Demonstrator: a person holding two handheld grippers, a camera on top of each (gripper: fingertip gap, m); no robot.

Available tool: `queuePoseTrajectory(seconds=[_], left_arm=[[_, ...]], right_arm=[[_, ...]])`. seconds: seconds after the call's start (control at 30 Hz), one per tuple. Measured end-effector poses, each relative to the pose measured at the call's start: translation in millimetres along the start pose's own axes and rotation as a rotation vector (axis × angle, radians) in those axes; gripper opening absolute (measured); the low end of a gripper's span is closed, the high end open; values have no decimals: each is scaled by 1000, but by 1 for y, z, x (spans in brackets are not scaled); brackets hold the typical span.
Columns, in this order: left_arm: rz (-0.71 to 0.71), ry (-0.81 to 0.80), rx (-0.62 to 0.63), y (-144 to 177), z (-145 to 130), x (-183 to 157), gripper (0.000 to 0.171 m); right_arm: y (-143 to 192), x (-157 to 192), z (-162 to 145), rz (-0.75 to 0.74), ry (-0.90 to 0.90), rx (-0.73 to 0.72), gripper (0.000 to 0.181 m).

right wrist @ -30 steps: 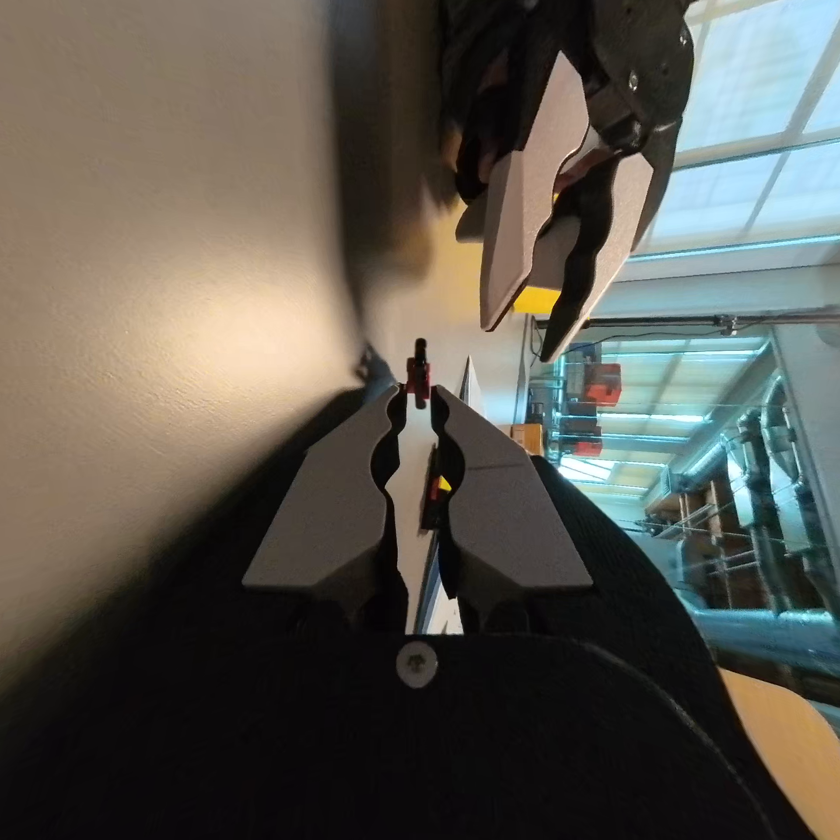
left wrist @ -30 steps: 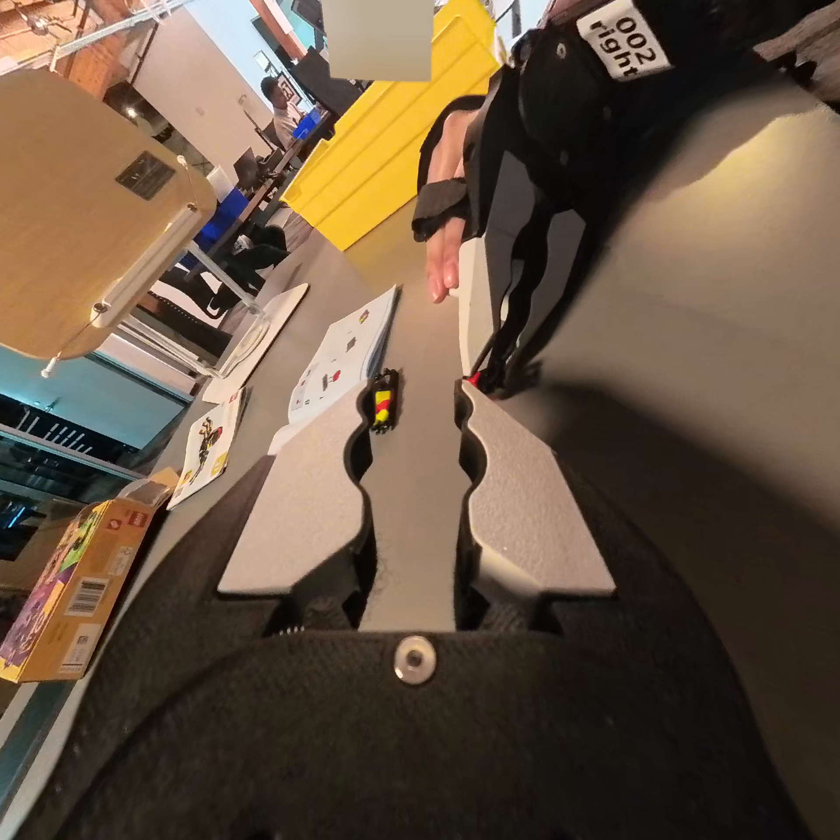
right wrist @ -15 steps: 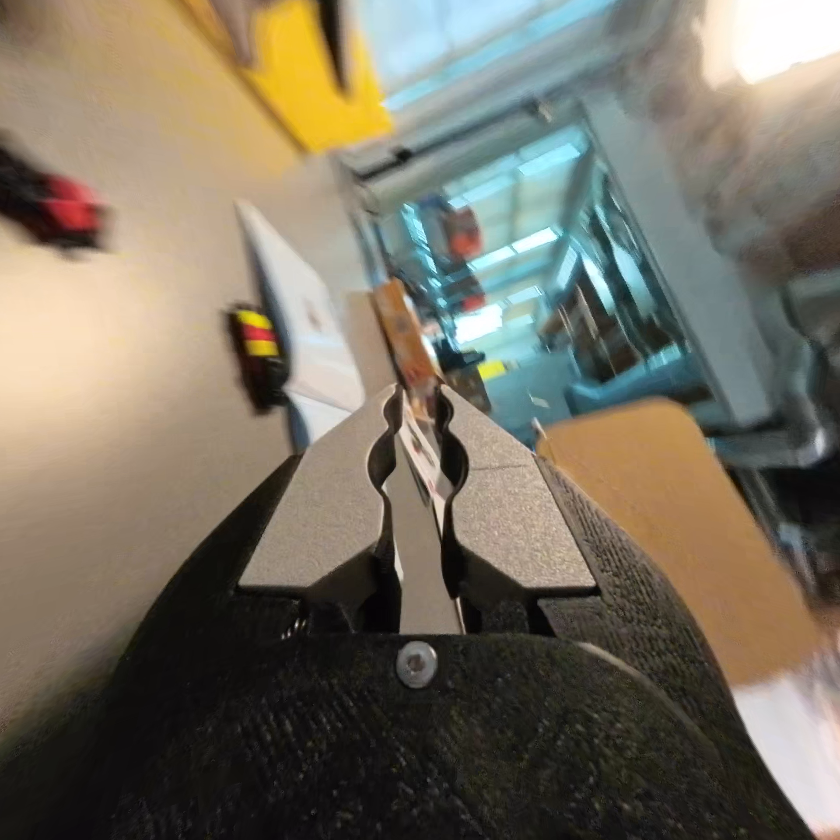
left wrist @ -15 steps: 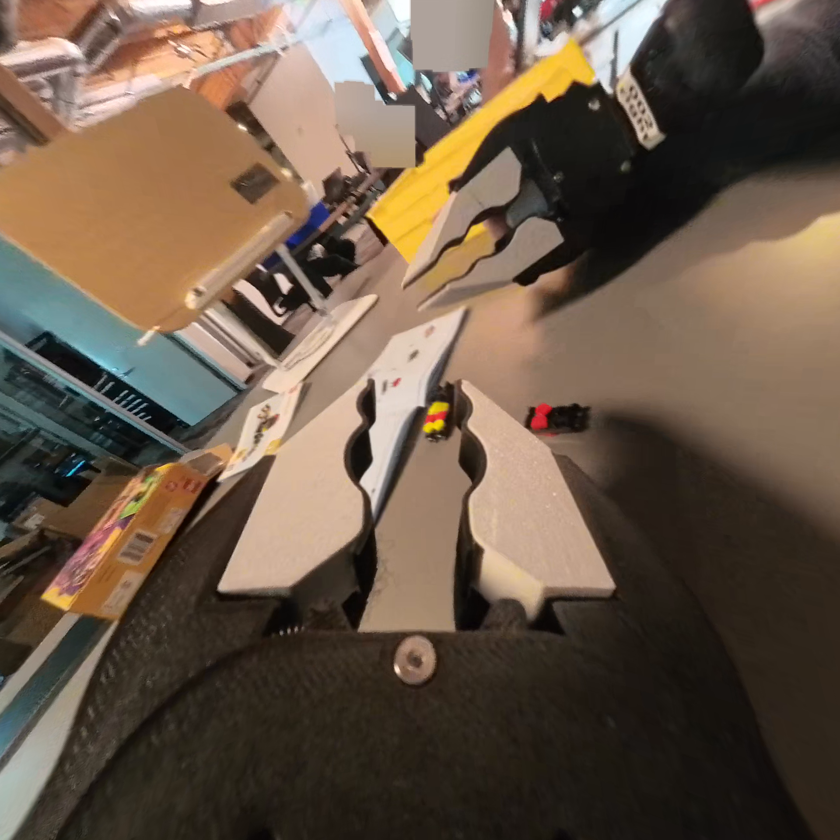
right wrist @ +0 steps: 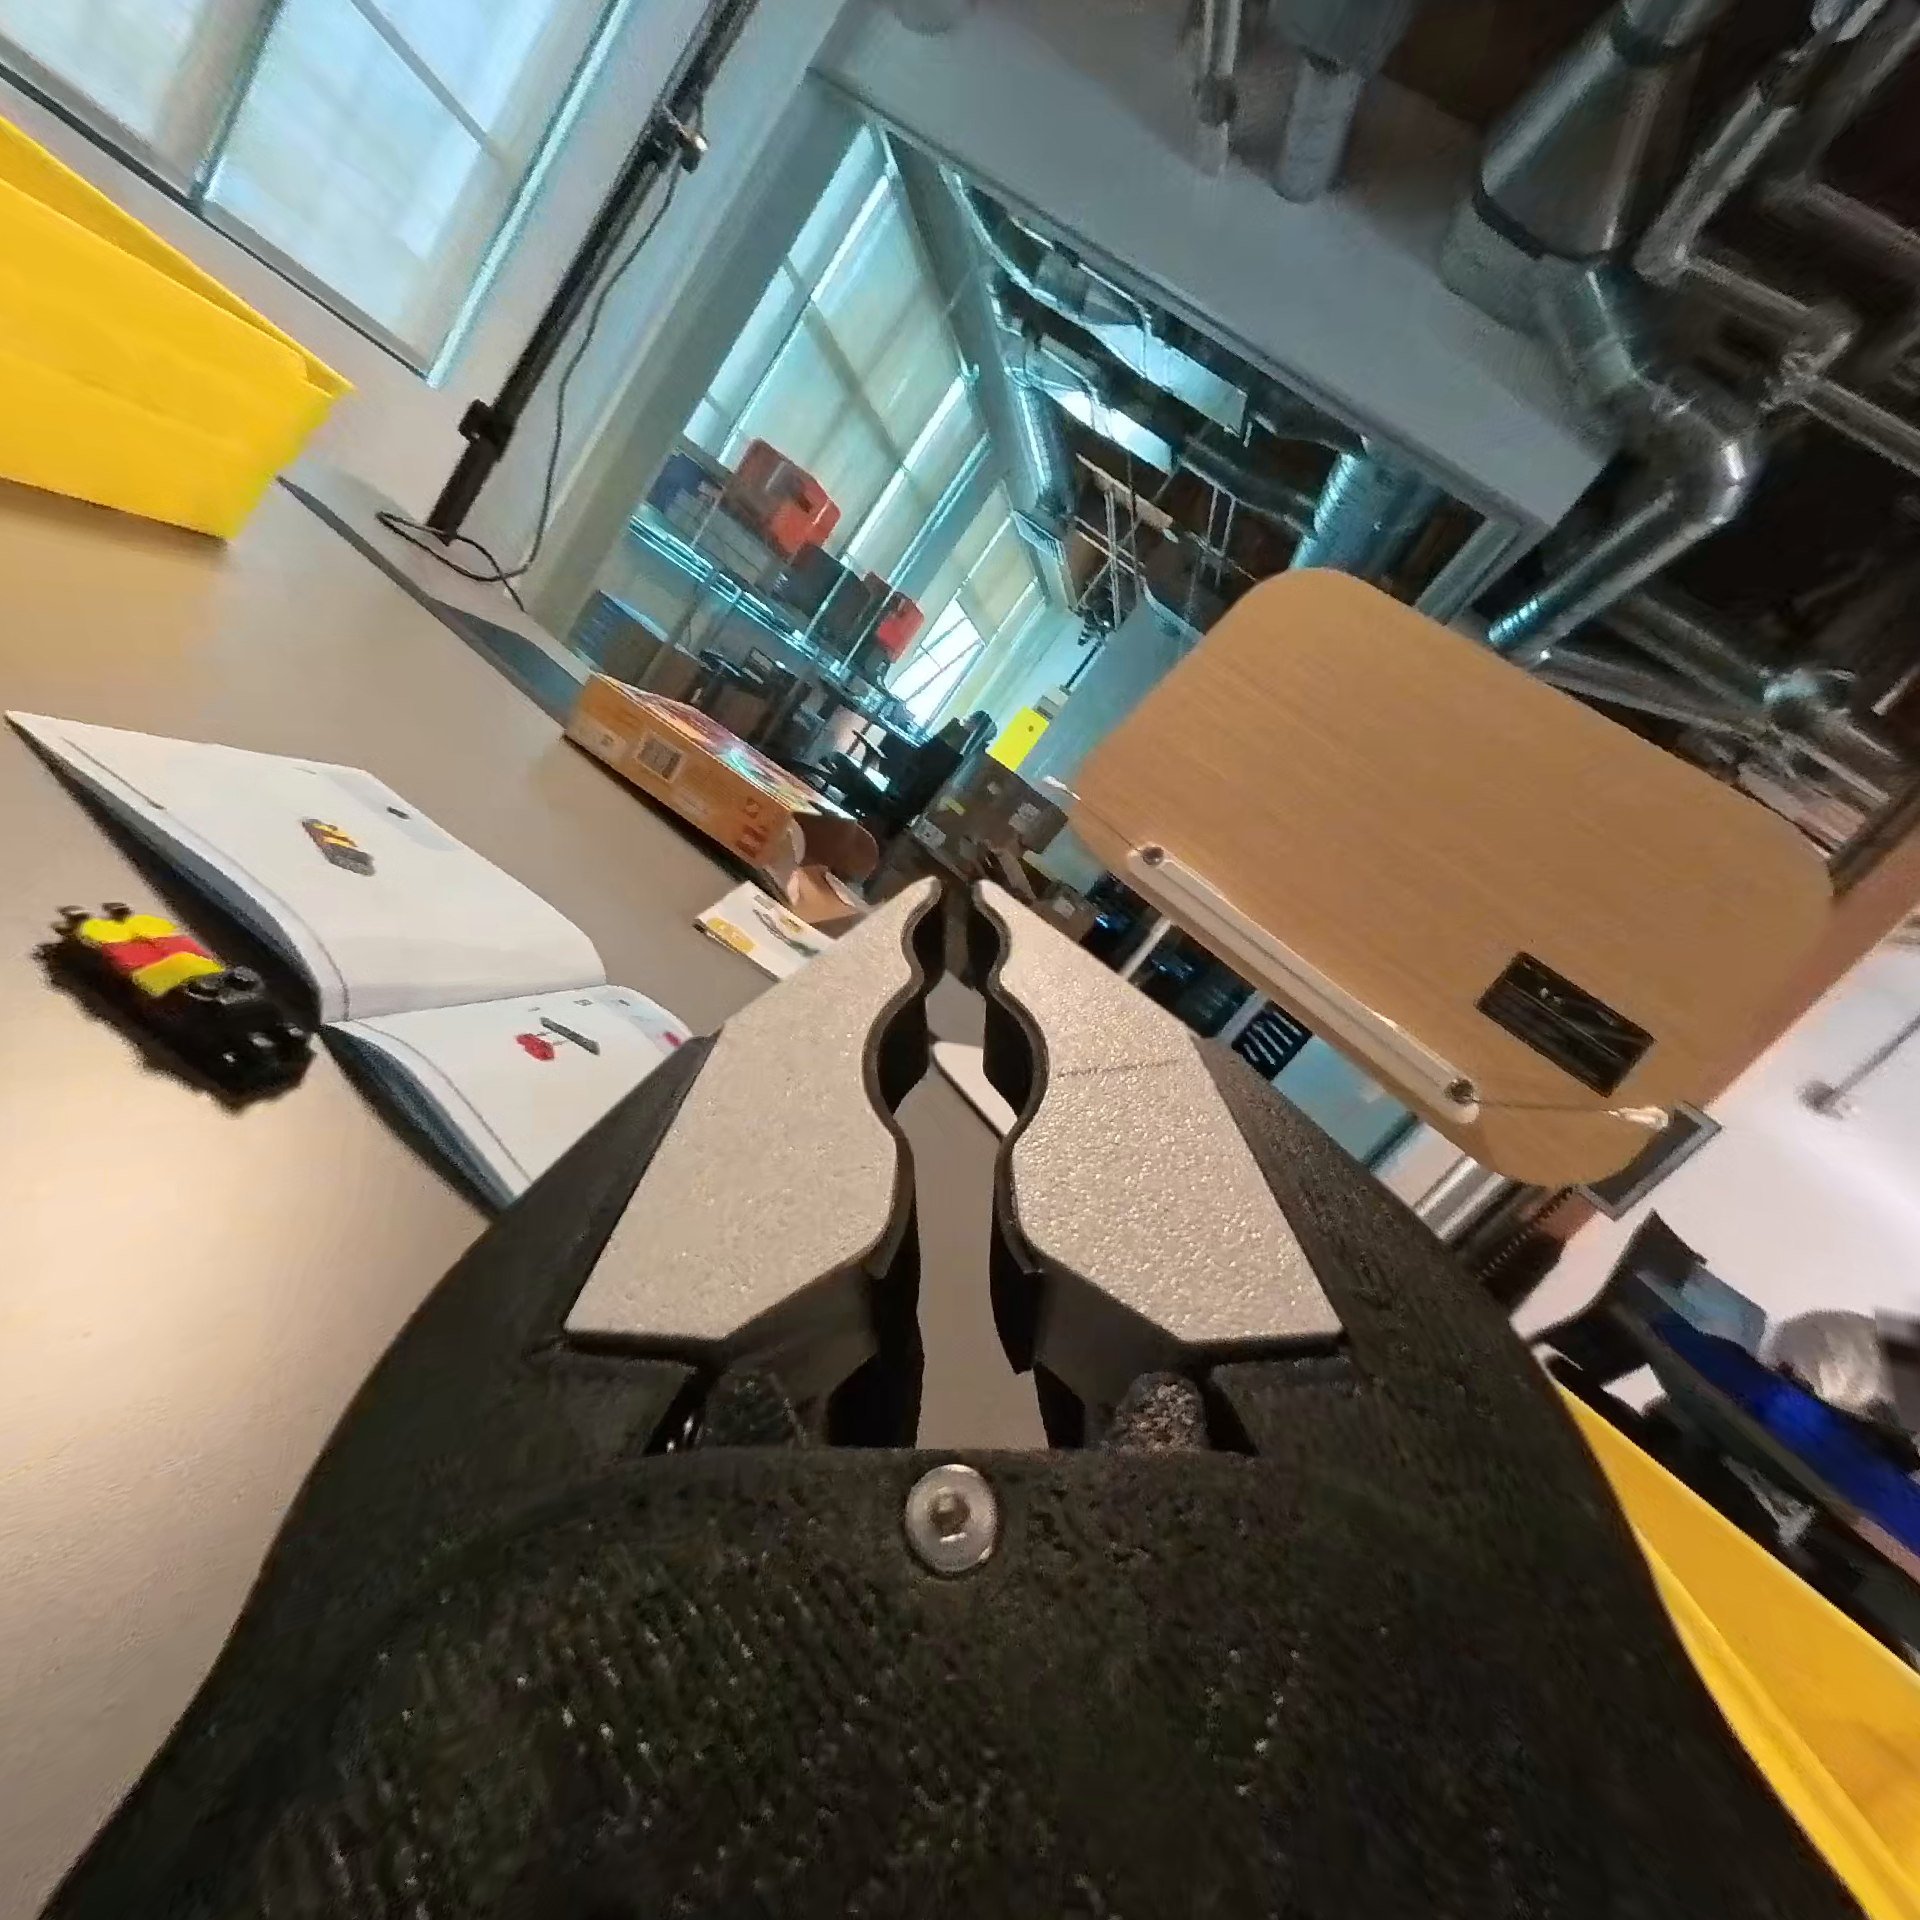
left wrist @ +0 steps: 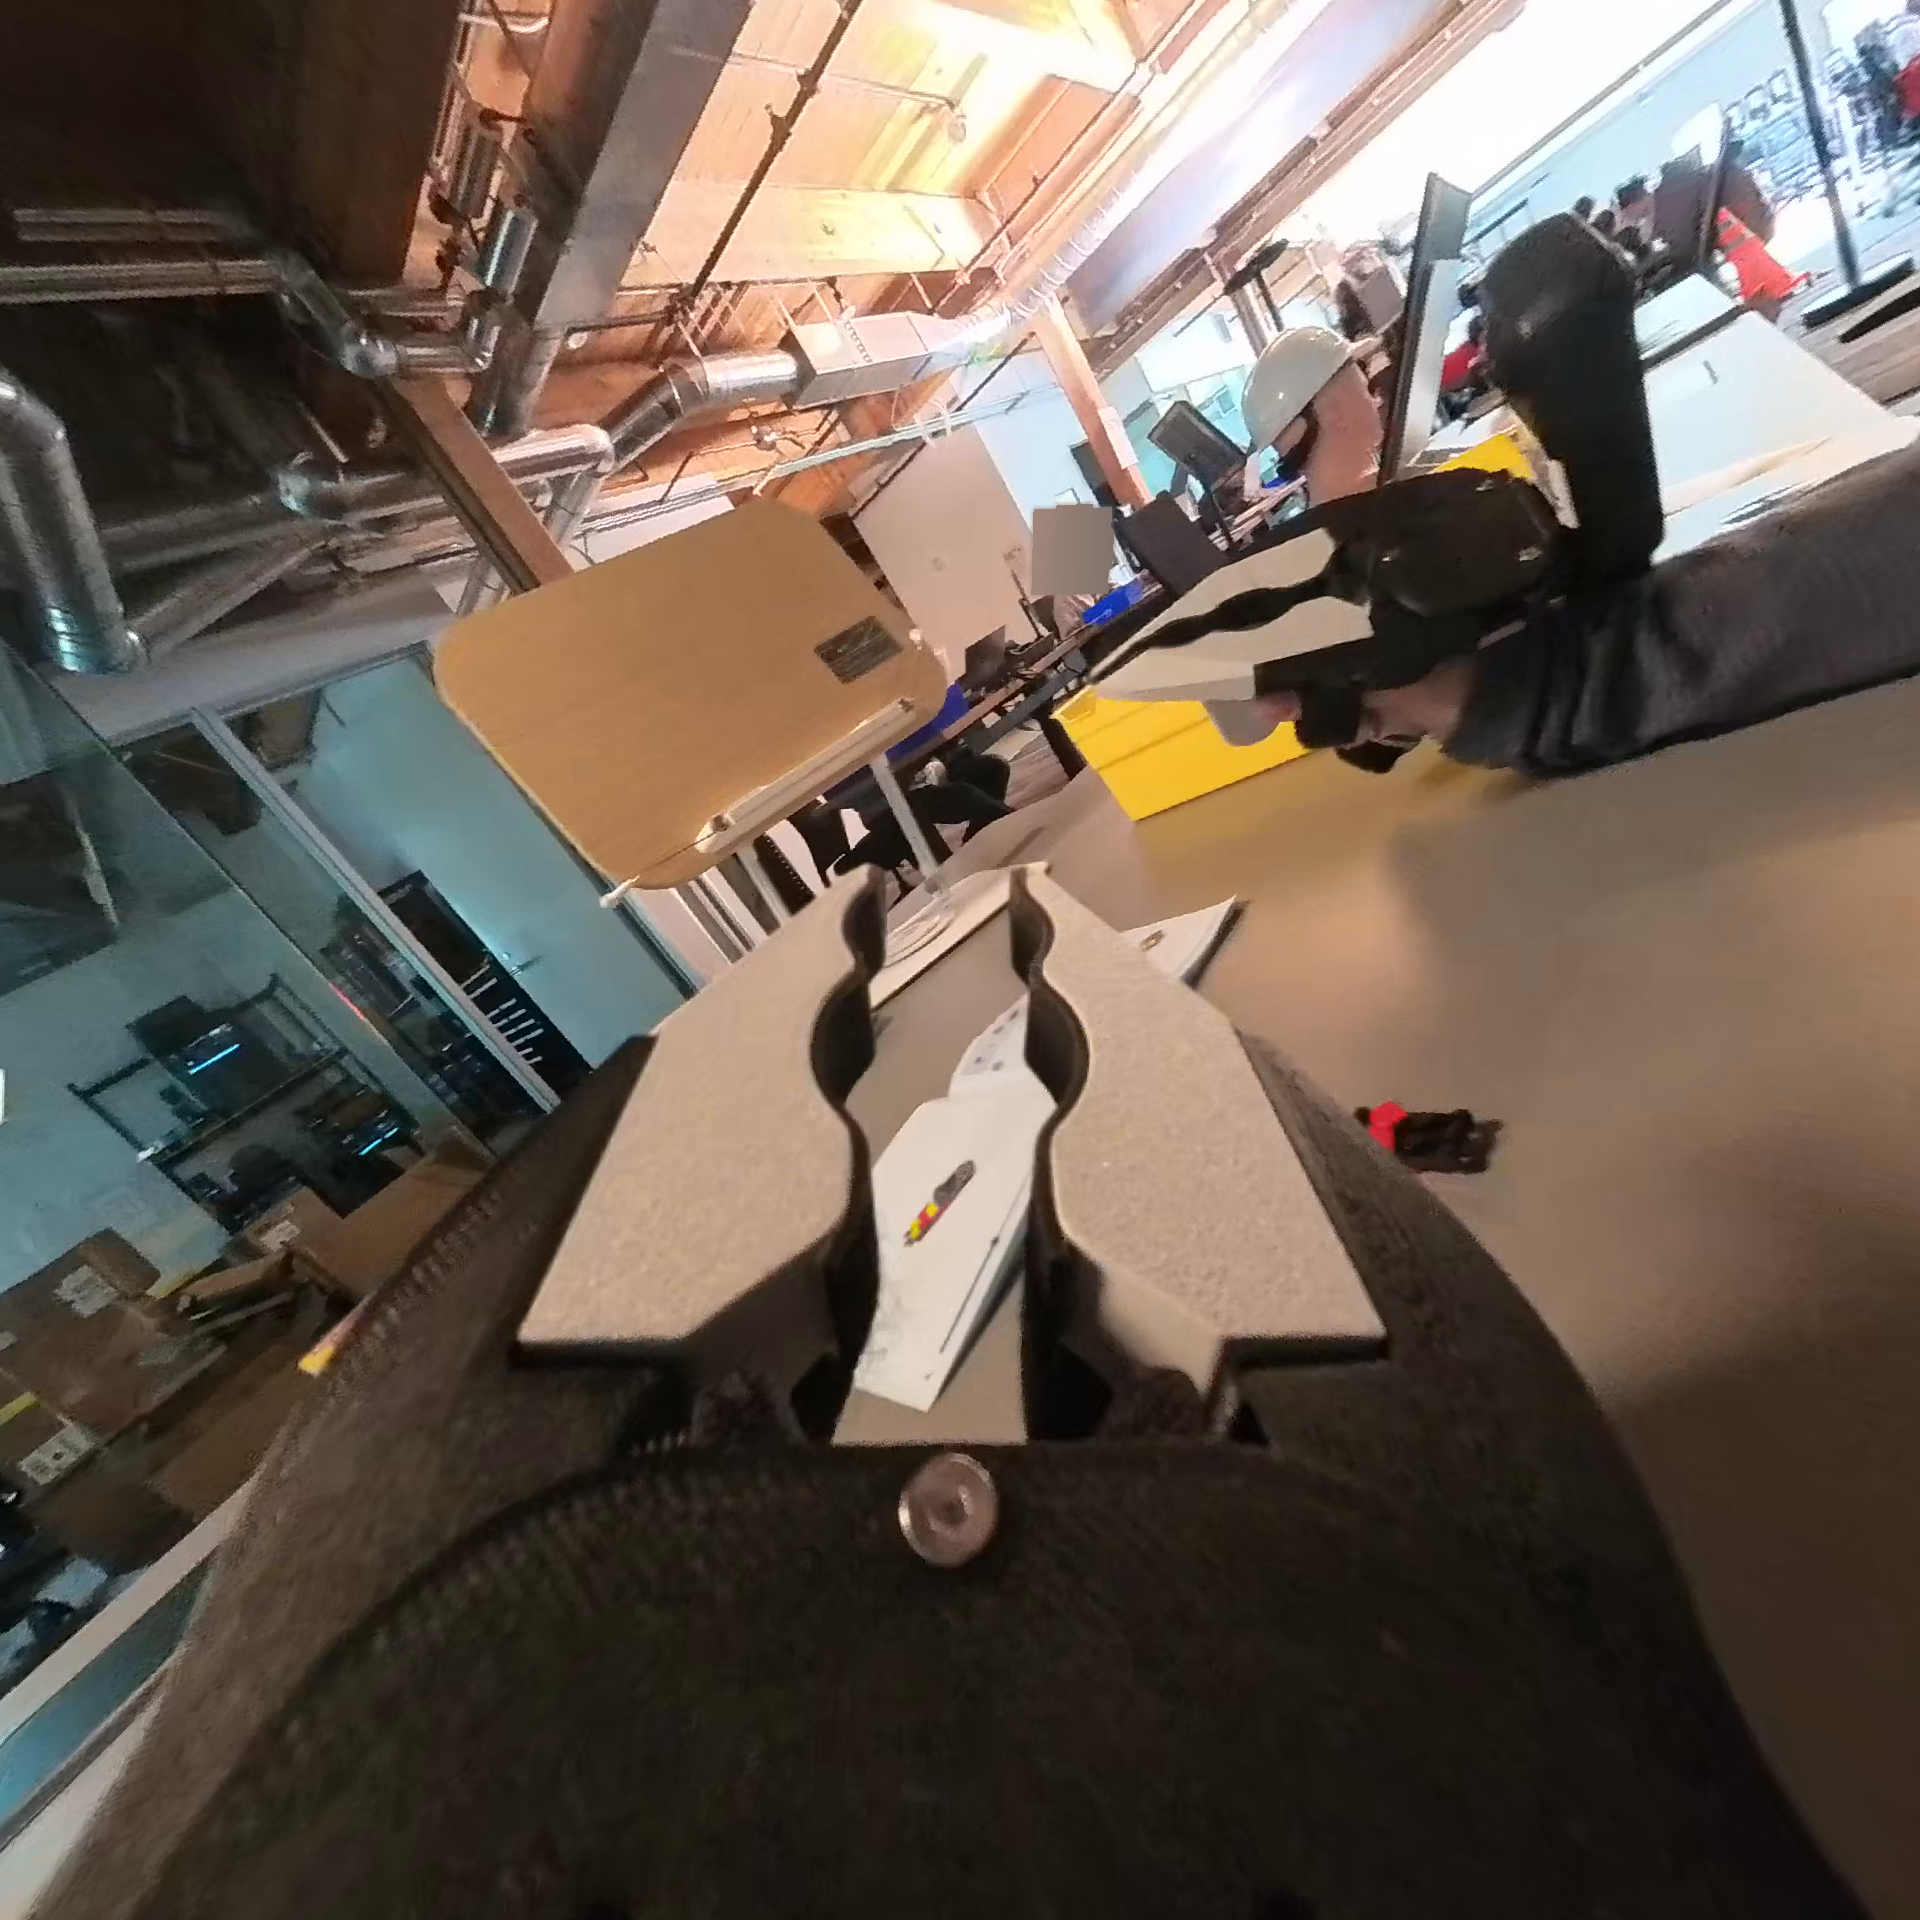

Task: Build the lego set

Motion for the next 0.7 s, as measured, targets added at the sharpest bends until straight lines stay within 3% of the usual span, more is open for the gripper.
queuePoseTrajectory(seconds=[0.7], left_arm=[[-72, -44, 26, -4, -3, -12, 18]], right_arm=[[-2, -5, -9, 17, -66, 13, 0]])
Point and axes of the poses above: each gripper's, where its closed fingertips meet, y back along the fingers, z out of its top, x = y × z across the jaws, the point moved 7 cm from there along y, back along the fingers, and after that the axes turned 3 degrees about -z, right-handed, at the moved point
